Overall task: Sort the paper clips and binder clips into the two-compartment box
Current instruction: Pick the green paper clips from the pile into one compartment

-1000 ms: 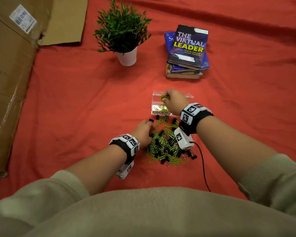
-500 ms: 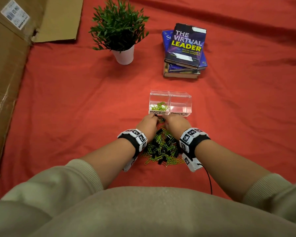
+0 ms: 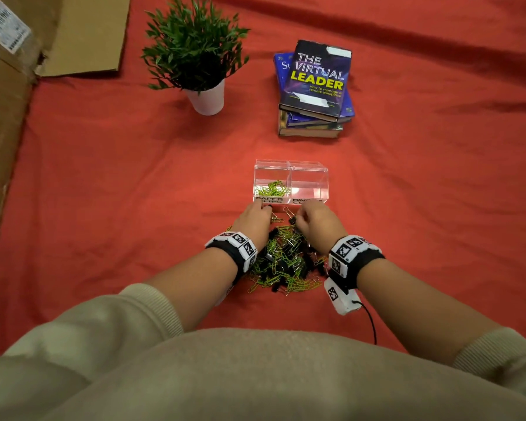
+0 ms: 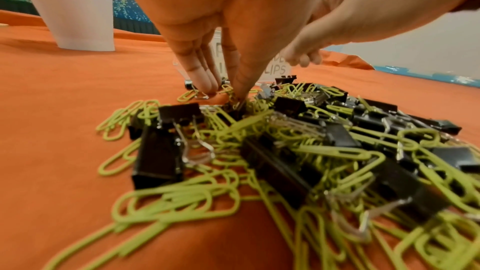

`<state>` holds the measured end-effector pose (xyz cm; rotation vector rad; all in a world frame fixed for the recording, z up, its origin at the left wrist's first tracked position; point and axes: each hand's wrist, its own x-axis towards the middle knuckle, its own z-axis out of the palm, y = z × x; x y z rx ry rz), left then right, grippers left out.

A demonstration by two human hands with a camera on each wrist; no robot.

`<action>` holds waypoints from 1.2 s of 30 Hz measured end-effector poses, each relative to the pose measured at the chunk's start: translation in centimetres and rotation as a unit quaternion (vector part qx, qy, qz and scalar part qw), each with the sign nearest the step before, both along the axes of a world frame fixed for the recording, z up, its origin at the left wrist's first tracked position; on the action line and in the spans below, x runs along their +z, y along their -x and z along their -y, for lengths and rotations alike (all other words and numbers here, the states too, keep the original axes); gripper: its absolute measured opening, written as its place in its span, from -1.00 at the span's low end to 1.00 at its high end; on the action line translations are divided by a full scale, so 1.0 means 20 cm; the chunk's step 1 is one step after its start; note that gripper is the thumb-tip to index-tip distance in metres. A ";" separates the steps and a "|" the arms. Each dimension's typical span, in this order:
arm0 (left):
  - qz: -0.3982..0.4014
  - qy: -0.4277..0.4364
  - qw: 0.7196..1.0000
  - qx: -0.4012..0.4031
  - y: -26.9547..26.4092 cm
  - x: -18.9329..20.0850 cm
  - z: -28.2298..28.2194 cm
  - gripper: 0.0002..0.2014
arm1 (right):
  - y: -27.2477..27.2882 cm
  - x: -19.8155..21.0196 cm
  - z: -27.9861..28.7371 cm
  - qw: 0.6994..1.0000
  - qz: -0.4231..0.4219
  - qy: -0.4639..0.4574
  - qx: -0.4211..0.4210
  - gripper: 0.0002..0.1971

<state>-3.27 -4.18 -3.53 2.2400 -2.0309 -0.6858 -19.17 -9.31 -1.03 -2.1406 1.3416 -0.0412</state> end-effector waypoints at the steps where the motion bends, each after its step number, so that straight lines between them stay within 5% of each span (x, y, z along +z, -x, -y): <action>1: -0.001 -0.004 1.000 -0.006 0.00 0.00 0.00 -0.89 | 0.01 0.01 0.00 0.998 0.026 -0.033 -0.042 -0.90; 5: 0.005 0.001 0.999 -0.033 0.00 0.02 0.00 -0.88 | -0.01 0.02 0.00 0.988 0.071 -0.093 -0.097 -0.81; 12: 0.016 -0.002 0.999 -0.028 -0.02 0.03 -0.03 -0.73 | -0.14 -0.03 0.01 0.992 -0.059 -0.049 0.100 -0.66; 19: -0.030 -0.020 0.999 0.014 -0.06 0.06 -0.08 -0.75 | -0.13 -0.08 -0.07 0.974 -0.145 0.019 0.172 -0.72; 26: -0.183 0.022 0.973 0.136 -0.10 0.15 -0.06 -0.78 | -0.12 -0.07 -0.12 0.988 -0.106 -0.007 0.115 -0.84; 31: -0.184 0.051 0.973 0.131 -0.12 0.22 0.07 -0.73 | -0.14 -0.03 -0.05 0.980 -0.142 -0.130 0.054 -0.89; 36: -0.159 0.051 0.978 0.121 -0.13 0.24 0.22 -0.72 | -0.08 0.09 0.01 0.984 -0.018 -0.176 -0.002 -0.90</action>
